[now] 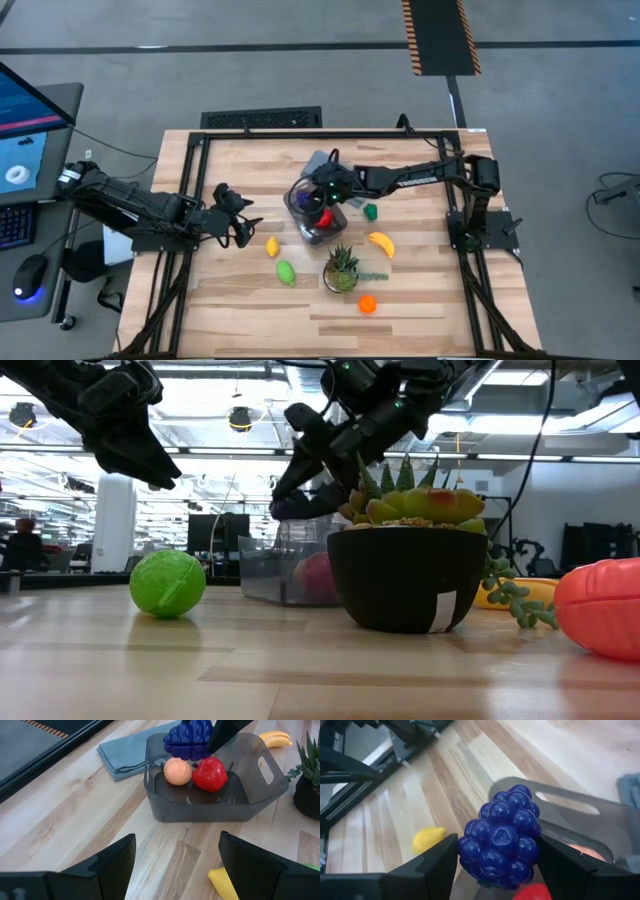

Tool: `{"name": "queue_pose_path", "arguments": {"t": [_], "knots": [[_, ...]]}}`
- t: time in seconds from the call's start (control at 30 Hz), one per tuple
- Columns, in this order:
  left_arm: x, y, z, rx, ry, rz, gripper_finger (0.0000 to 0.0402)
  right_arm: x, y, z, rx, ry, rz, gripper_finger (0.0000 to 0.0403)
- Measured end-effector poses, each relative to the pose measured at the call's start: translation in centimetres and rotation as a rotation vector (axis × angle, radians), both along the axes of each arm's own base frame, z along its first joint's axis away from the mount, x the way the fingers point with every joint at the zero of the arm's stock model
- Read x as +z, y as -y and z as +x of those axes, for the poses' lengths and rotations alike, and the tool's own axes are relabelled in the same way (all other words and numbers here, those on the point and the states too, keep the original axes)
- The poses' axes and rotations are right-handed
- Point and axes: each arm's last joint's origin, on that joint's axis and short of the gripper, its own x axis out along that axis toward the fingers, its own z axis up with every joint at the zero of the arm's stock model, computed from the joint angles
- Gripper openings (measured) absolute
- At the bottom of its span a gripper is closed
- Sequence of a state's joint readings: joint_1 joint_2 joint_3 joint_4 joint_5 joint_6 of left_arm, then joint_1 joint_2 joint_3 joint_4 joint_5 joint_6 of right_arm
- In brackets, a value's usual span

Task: Pick and placing Produce into tupperware
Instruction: Put the violet grapes into the black bin

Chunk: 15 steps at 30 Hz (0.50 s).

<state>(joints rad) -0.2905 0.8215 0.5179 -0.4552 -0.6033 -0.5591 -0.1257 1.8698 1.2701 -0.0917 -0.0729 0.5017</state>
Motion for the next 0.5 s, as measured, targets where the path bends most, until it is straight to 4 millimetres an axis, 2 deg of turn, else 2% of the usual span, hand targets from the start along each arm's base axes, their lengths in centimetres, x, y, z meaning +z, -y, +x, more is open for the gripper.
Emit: {"name": "queue_pose_path", "arguments": {"t": [0.23, 0.5], "knots": [[0.01, 0.01, 0.01, 0.0, 0.002, -0.003, 0.0273, 0.02, 0.63, -0.24, -0.015, -0.041, -0.007, 0.0268], [0.01, 0.0, 0.01, 0.001, 0.002, -0.002, 0.0273, -0.01, -0.1, -0.17, -0.008, -0.046, -0.021, 0.0267]]}}
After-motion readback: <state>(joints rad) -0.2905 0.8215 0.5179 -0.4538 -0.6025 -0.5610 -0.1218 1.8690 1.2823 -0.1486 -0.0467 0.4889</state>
